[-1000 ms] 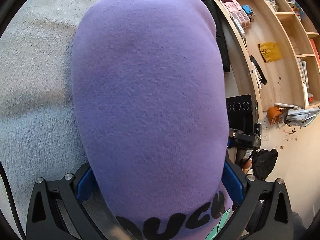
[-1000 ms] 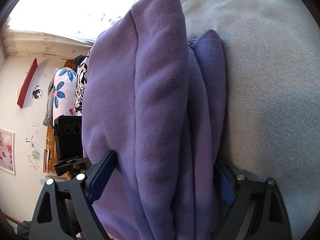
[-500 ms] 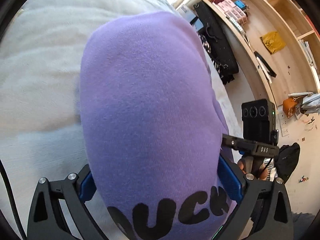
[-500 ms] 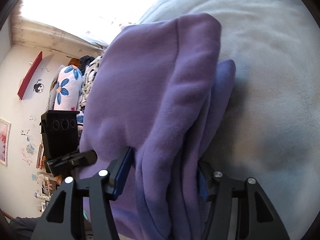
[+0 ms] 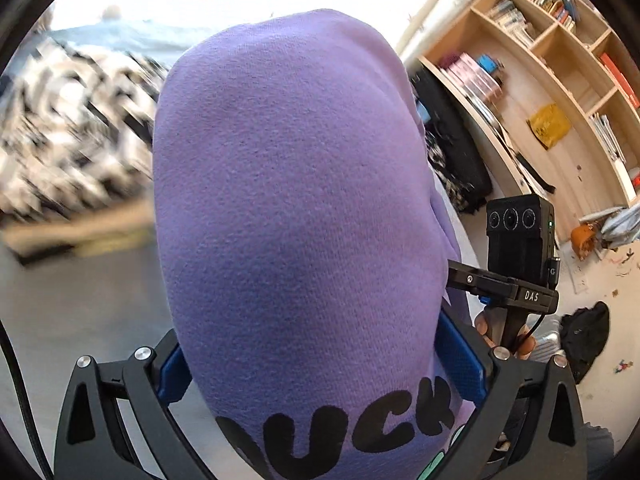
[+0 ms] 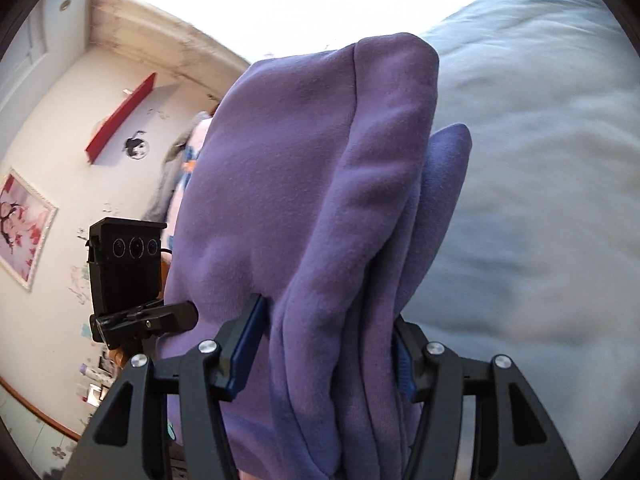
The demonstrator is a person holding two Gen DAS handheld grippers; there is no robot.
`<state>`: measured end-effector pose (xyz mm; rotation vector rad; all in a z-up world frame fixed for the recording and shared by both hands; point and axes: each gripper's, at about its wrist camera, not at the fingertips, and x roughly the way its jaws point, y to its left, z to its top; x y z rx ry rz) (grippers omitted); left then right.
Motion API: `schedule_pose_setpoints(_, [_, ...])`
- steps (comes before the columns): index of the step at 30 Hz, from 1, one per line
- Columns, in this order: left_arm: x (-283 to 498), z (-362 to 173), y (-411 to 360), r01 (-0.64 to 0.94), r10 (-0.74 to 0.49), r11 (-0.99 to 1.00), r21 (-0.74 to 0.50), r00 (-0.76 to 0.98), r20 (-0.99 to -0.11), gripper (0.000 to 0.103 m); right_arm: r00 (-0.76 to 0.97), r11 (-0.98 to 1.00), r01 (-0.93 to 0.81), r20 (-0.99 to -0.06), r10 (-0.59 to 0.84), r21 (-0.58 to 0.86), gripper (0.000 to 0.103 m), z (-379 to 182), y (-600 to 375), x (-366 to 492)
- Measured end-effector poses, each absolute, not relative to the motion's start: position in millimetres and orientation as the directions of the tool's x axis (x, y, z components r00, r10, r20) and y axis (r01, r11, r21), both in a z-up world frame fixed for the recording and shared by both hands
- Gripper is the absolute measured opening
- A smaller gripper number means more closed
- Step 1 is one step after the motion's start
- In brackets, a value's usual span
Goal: Fold large clothes
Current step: 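Carry the bundle with both grippers onto the stack of folded clothes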
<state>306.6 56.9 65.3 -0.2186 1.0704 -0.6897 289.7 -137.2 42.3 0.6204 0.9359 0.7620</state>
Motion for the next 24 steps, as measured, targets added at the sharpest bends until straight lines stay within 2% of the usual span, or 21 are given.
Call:
schedule_pose_setpoints(6, [390,111,151,0.378,-0.546,0.827,-0.417,0.365,-0.754,0.102,0.367,0.532,-0.34,-0.412,0.834,0.775,0.057,60,-38,384])
schedule_pose_setpoints(12, [496,111,229,0.37,-0.502,0.854,-0.365,0.406,-0.763,0.102,0.37,0.501,-0.353,-0.374,0.85,0.79,0.057,45,45,487])
schedule_pose_setpoints(16, [567,84,253,0.372,-0.499,0.855,-0.362,0.397,-0.77,0.103,0.399,0.51,-0.312,-0.376,0.836,0.802,0.057,12,69,541])
schedule_pose_setpoints(20, [613,17,256,0.324,-0.484,0.865,-0.382,0.339,-0.807,0.103,0.396,0.565,-0.221,-0.457,0.797,0.795,0.057,-42,78,574])
schedule_pose_setpoints(24, [621,-3,255,0.368,-0.552,0.825,-0.43,0.355,-0.755,0.103,0.424,0.57,-0.223,-0.447,0.787,0.791,0.055,-66,68,575])
